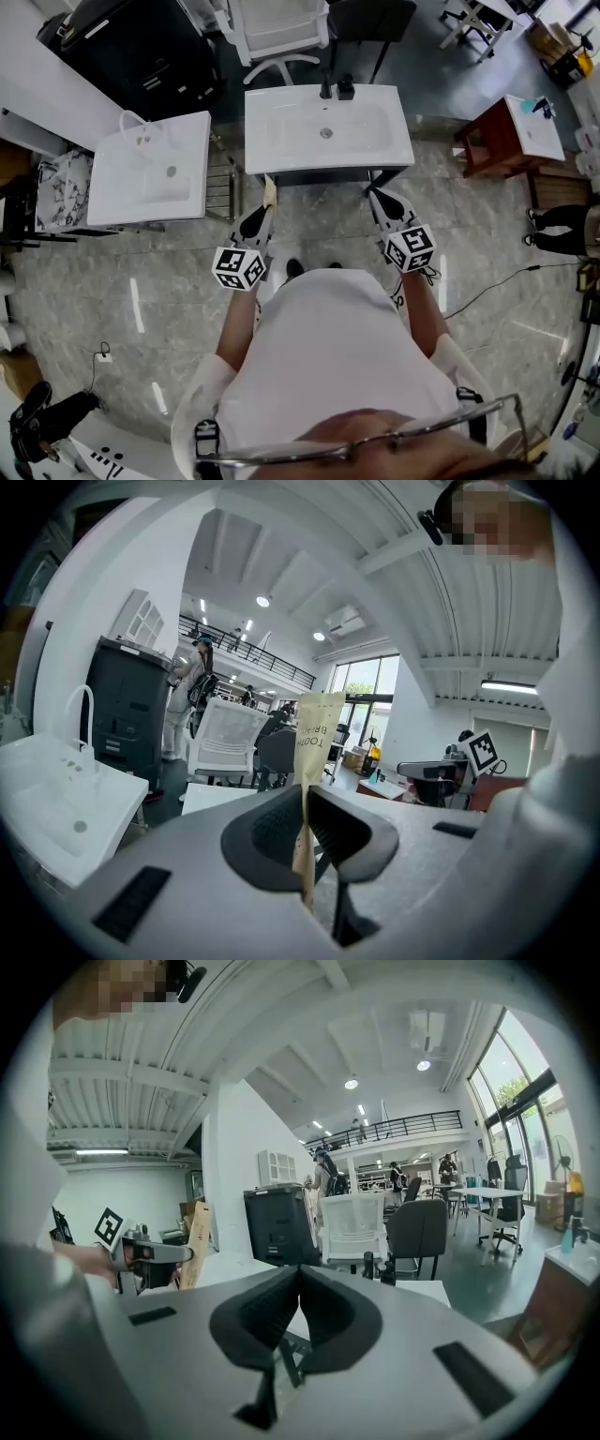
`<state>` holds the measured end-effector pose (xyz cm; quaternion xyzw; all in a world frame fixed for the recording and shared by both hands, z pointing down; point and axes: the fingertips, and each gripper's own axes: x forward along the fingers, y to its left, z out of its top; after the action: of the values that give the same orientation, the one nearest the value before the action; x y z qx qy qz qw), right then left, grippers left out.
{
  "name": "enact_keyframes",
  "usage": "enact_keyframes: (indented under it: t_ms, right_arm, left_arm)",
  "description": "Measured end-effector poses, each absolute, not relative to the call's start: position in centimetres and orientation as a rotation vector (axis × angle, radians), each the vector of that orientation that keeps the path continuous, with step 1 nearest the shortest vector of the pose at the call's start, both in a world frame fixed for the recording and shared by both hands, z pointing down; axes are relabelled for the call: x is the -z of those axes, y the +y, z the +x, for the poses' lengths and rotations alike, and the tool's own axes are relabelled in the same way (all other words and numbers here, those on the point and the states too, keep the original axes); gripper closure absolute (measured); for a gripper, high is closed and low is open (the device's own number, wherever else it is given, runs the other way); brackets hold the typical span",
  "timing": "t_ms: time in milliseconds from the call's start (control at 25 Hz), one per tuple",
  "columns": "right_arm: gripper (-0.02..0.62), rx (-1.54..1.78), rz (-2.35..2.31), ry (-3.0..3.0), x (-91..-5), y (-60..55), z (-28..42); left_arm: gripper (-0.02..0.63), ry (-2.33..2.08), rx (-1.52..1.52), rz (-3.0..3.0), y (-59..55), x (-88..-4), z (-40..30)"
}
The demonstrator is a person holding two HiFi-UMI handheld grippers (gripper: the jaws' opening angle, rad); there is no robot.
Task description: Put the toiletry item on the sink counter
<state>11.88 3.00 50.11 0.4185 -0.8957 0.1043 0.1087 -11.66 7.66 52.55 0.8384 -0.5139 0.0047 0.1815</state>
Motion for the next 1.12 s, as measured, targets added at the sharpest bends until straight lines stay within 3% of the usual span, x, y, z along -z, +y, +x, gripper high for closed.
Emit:
enact_keyframes:
  t_ms: [1120]
  right_arm:
    - [0.581,-0.359,1.286,-2.539,-52.7,2.6,5.4]
  left_arm:
    - [0.580,-1.329,-0.054,2.392,6.0,-55.1,-18.0]
